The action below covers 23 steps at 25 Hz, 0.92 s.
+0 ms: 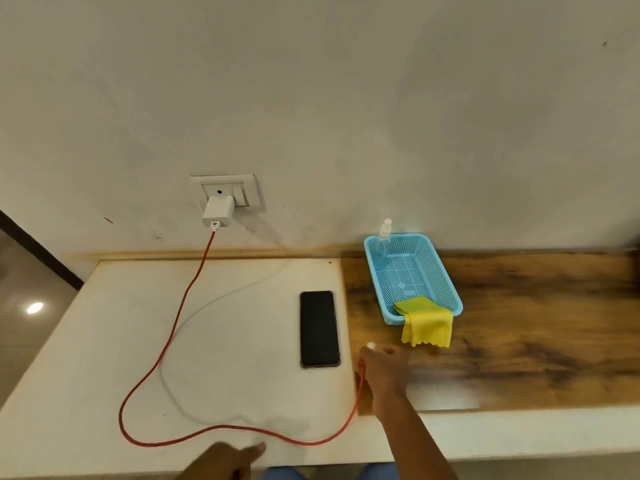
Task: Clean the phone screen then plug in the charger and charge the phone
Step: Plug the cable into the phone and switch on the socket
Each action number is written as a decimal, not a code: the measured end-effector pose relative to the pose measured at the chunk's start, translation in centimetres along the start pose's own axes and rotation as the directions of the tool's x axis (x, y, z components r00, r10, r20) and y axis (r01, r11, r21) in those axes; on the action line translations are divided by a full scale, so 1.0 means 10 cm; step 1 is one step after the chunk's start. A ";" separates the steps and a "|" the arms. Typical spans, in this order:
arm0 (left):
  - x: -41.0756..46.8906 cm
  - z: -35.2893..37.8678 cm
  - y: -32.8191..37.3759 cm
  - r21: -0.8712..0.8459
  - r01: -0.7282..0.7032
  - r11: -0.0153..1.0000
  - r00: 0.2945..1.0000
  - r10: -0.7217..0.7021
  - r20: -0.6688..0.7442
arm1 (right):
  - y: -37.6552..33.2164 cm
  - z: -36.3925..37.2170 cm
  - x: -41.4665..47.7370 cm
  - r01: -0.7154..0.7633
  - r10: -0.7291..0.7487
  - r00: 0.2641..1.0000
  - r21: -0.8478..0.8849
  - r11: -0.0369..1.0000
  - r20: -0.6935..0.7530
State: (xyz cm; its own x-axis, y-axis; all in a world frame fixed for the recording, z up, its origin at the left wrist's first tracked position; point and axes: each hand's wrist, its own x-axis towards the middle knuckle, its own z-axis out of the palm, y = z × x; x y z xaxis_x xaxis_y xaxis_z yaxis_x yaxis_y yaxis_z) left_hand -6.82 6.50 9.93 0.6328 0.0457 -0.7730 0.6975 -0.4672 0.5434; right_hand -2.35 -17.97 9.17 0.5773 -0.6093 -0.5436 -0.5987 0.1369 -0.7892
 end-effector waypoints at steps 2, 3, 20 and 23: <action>0.01 0.02 0.29 -0.075 -0.174 0.982 0.985 0.175 0.000 | 0.12 0.09 -0.10 0.015 0.000 0.989 -0.094 0.995 0.151; 0.07 0.06 0.45 -0.058 -0.307 0.950 0.948 0.300 -0.111 | 0.18 0.14 -0.14 0.023 0.004 0.978 -0.129 0.991 0.207; 0.93 0.61 0.90 0.865 -0.220 0.451 0.845 0.532 -0.063 | 0.77 0.51 -0.35 0.296 -0.272 0.952 -0.644 0.705 0.140; 0.91 0.61 0.92 0.868 -0.210 0.450 0.845 0.530 -0.070 | 0.80 0.53 -0.38 0.278 -0.273 0.956 -0.610 0.742 0.103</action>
State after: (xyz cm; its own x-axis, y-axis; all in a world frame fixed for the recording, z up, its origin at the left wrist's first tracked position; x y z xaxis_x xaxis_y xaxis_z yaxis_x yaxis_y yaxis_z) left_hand 3.33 -2.78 5.93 0.9280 -0.1470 -0.3423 -0.1107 -0.9862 0.1232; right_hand -6.41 -10.46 3.38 0.7729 -0.5395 -0.3340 -0.6228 -0.5443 -0.5620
